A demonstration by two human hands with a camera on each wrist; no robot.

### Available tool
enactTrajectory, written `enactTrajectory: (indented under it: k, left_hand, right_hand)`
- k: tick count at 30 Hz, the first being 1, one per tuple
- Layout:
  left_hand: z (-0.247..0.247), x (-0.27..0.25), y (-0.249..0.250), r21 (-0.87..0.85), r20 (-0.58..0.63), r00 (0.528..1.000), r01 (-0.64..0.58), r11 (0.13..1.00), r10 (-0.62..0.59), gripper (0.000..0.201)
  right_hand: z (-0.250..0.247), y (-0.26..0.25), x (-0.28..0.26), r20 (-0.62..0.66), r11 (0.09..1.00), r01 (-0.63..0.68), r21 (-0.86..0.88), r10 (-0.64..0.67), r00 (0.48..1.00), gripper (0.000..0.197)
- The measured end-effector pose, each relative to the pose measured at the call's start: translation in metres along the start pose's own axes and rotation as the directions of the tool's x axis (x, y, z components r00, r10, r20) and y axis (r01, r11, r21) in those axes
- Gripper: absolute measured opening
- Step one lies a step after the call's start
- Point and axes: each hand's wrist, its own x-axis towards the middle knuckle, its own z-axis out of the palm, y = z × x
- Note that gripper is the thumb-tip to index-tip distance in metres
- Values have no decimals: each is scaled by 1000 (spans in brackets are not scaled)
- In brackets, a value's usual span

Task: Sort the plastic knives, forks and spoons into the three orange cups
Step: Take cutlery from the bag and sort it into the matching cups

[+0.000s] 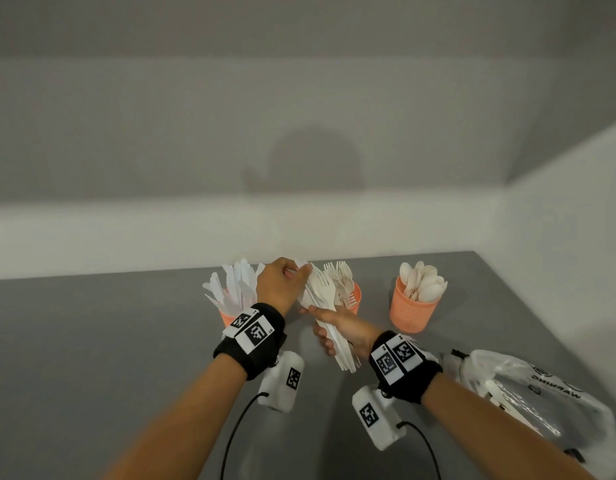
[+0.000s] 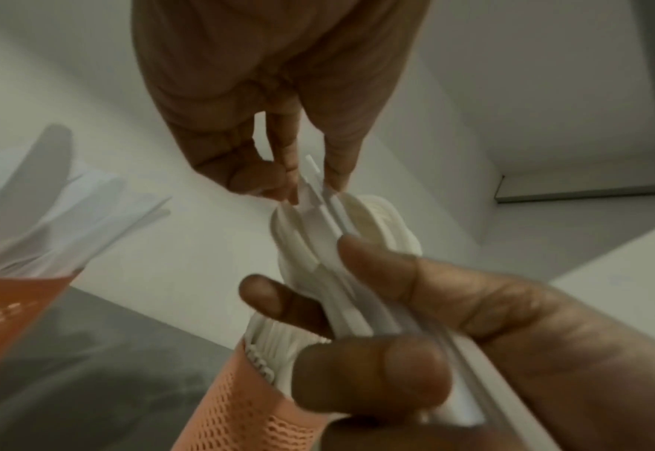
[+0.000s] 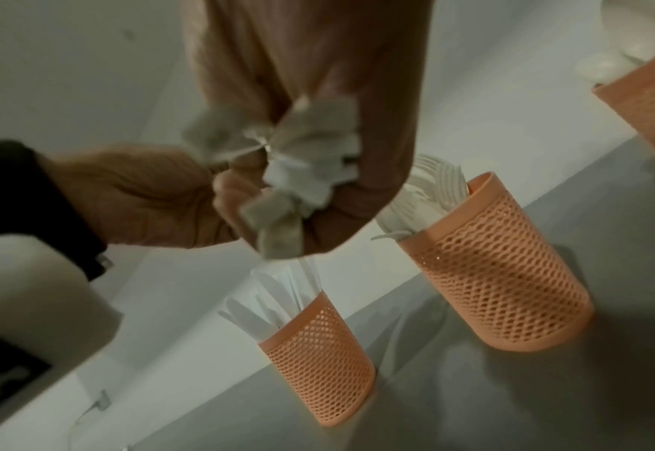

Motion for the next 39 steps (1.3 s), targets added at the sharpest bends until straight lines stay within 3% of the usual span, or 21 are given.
enactTrajectory:
  k: [3,7,11,16,19,21,24,28,32,35,37,39]
  left_hand:
    - [-1,-1,0,-49,31,997,74,996,-72,28]
    - [-3,-11,3,-233,119,982,172,957,-148,17]
    - [-1,-23,6,-387,88,985,172,906,-150,9]
    - [4,-39,6,-422,158,960,277,864,-231,14]
    - [10,-46,3,-351,176,957,281,893,-232,19]
    - [11,-46,0,-362,177,954,293,885,-243,19]
    - [6,-45,-1,-416,242,922,380,826,-302,15]
    - [-4,-44,-4,-411,286,905,412,813,-314,13]
    - [-17,-41,-5,-517,256,927,371,772,-275,5]
    - [-44,-27,0,-555,106,971,235,798,-212,5]
    - [-68,-12,0,-457,-64,993,56,888,-96,9]
    - [-89,1,-1,-258,-200,978,-105,960,53,9]
  right_hand:
    - [-4,5,-4,6,1000,12,-21,-12,1000,38]
    - [-10,9,-9,15,990,-5,143,2,1000,36]
    - [-11,8,-15,-23,974,11,225,-6,1000,30]
    - [-13,15,-8,-214,981,180,76,-160,964,26]
    - [-9,18,-2,-240,942,279,-186,-319,917,27]
    - [-4,20,3,-250,912,325,-250,-385,888,30]
    - [-5,22,8,-250,903,334,-269,-401,881,29]
    - [-6,20,6,-249,936,245,-253,-308,918,24]
    - [-9,19,14,-243,941,243,-237,-300,923,31]
    - [-14,17,20,-294,967,192,-165,-234,927,25]
    - [-18,15,22,-300,977,207,-61,-215,929,25]
    - [-19,11,22,-289,977,213,-18,-209,934,26]
